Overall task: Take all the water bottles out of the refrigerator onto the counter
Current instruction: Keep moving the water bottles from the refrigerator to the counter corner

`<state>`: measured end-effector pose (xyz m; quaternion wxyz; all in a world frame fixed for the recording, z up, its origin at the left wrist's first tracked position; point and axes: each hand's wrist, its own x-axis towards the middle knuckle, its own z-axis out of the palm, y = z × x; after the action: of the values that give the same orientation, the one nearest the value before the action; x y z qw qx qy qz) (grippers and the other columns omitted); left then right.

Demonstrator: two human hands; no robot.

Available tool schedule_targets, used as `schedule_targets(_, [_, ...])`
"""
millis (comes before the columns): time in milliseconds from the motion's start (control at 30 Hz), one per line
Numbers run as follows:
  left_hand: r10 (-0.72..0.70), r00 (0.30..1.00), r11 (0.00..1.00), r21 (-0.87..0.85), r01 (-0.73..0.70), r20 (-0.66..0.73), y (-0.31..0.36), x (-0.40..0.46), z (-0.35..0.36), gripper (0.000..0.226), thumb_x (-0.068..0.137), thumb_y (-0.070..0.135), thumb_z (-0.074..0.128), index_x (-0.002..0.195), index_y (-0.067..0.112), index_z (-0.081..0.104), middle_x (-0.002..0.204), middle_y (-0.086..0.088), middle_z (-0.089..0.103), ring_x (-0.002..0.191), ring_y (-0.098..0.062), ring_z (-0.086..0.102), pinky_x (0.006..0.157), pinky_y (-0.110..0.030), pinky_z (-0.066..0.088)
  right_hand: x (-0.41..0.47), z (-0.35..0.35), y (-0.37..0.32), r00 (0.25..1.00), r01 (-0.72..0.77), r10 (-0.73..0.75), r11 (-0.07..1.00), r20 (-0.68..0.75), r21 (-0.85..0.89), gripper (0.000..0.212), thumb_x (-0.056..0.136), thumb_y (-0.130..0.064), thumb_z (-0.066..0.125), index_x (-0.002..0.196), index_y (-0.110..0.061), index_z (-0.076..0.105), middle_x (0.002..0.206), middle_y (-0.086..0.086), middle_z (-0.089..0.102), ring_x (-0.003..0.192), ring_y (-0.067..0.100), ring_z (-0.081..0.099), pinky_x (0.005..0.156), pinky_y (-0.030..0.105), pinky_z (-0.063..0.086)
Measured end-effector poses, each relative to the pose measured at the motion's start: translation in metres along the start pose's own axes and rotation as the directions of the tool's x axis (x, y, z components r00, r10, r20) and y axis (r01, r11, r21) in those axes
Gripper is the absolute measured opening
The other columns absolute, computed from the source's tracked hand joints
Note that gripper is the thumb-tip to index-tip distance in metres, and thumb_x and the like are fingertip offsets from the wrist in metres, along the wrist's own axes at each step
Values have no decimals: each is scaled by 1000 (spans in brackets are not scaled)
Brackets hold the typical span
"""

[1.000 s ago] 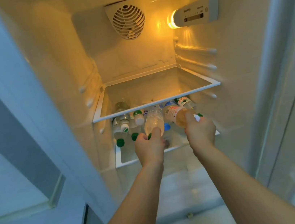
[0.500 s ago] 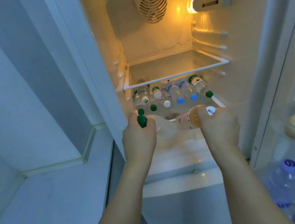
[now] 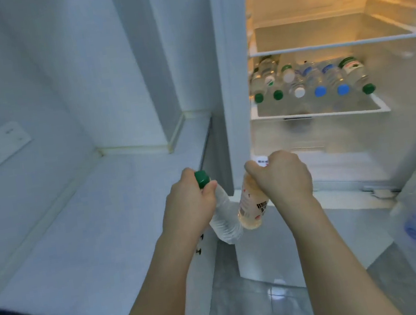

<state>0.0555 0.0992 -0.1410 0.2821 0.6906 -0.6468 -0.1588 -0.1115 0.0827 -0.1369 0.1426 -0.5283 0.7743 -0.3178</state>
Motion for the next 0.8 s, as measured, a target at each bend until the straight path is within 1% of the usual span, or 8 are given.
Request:
schedule_targets(100, [-107, 994, 994, 30, 108, -35, -38, -26, -17, 24, 93, 38, 52, 100, 16, 46, 85, -2, 57, 77, -25, 58, 59, -32, 40, -22, 22, -21, 981, 118, -110, 992, 159, -41, 38, 78, -37, 56, 57, -12, 38, 59, 4, 42, 61, 28, 46, 49, 27, 27])
schedule_targets(167, [-161, 984, 986, 32, 164, -75, -56, -44, -25, 23, 93, 37, 52, 101, 16, 45, 84, -3, 58, 75, -23, 57, 57, -31, 39, -32, 33, -33, 950, 194, -175, 980, 259, -53, 37, 77, -36, 56, 57, -13, 36, 59, 3, 40, 61, 27, 44, 49, 27, 26])
schedule_targets(267, [-252, 956, 966, 25, 258, -153, -77, -74, -37, 20, 95, 34, 51, 101, 17, 44, 78, 0, 55, 66, -15, 53, 52, -28, 38, -47, 51, -51, 881, 319, -280, 947, 382, -41, 36, 78, -39, 57, 60, -11, 43, 60, 2, 44, 61, 26, 46, 50, 27, 29])
schedule_targets(333, [-334, 917, 939, 9, 344, -219, -90, -97, -48, 20, 96, 34, 51, 103, 17, 44, 77, 1, 55, 66, -16, 53, 53, -29, 39, -62, 66, -64, 823, 407, -355, 913, 443, -24, 38, 78, -40, 58, 61, -10, 44, 60, 2, 45, 58, 24, 45, 52, 27, 33])
schedule_targets(433, [-409, 868, 907, -18, 421, -281, -105, -123, -60, 21, 95, 36, 52, 103, 19, 44, 79, 1, 57, 69, -18, 56, 54, -30, 41, -83, 80, -79, 754, 466, -425, 883, 502, 47, 40, 79, -37, 58, 57, -11, 35, 57, 2, 40, 53, 23, 41, 49, 26, 29])
schedule_targets(600, [-528, 770, 836, -60, 545, -357, -125, -171, -79, 20, 93, 32, 54, 102, 17, 45, 77, -1, 58, 67, -21, 56, 54, -31, 37, -126, 100, -103, 622, 564, -544, 810, 564, 159, 42, 78, -36, 58, 58, -11, 32, 56, 3, 37, 53, 24, 39, 49, 27, 28])
schedule_targets(733, [-592, 693, 783, -88, 616, -412, -139, -217, -102, 19, 93, 32, 54, 106, 19, 48, 81, 1, 60, 70, -15, 58, 57, -30, 45, -176, 109, -134, 495, 657, -632, 721, 596, 219, 42, 77, -36, 60, 56, -12, 33, 57, 3, 38, 52, 22, 38, 46, 27, 24])
schedule_targets(800, [-610, 663, 764, -101, 637, -435, -145, -237, -115, 19, 94, 33, 55, 106, 21, 48, 81, 5, 59, 69, -10, 57, 57, -26, 45, -200, 111, -145, 450, 685, -658, 688, 604, 239, 41, 77, -36, 60, 56, -12, 34, 58, 3, 38, 52, 22, 40, 46, 26, 25])
